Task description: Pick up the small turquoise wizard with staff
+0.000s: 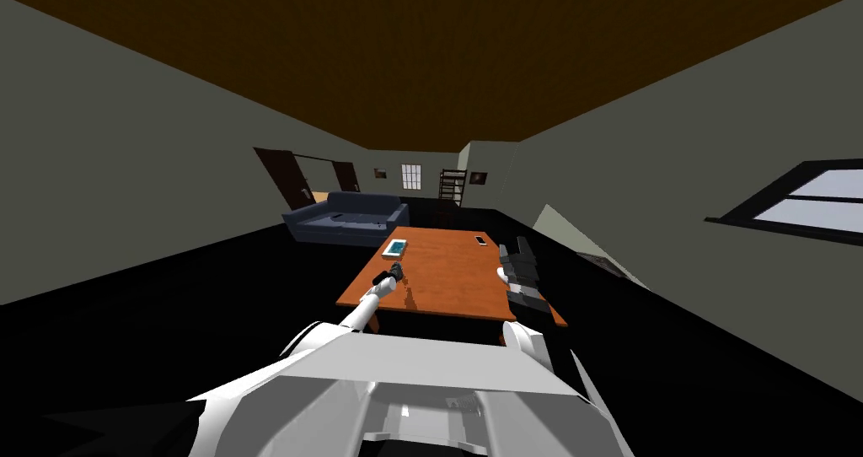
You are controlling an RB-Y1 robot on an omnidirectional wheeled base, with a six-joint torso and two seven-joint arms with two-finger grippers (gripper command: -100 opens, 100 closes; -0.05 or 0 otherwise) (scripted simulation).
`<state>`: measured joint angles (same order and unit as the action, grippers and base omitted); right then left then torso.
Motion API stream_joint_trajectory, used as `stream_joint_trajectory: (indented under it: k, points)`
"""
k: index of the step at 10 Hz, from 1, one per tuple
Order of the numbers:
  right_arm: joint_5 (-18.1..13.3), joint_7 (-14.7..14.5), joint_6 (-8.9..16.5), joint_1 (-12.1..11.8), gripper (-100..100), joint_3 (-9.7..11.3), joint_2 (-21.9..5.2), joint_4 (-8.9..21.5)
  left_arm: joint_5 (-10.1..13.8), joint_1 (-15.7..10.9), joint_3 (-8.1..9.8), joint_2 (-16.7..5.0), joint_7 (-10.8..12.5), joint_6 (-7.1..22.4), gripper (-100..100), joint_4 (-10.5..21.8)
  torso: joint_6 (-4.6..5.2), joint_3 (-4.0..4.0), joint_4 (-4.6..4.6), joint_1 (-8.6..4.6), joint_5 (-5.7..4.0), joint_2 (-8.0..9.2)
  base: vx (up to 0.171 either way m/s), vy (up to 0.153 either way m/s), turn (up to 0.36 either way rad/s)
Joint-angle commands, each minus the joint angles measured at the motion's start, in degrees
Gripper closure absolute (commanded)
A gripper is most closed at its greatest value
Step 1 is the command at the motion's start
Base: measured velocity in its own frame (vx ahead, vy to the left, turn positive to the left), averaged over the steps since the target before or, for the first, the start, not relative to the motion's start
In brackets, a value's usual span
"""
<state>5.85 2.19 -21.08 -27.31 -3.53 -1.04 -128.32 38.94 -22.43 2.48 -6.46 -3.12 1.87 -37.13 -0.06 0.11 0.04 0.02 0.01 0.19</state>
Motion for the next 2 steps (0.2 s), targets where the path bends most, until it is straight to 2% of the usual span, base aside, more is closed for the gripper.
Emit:
stream_joint_trajectory:
  k: [1,2]
  points:
    - [0.0,0.0,0.0,0.0,0,0.0,0.0,0.0,0.0,0.0,0.0,0.0,0.0,0.0,100,0.0,0.0,0.0,0.0,0.0,0.0,0.0,-0.005,0.0,-0.003]
    - [0.0,0.0,0.0,0.0,0,0.0,0.0,0.0,-0.06,0.02,0.07,0.05,-0.07,0.08,0,-0.05,-0.01,-0.05,-0.02,-0.01,-0.01,-0.08,0.0,0.0,0.0]
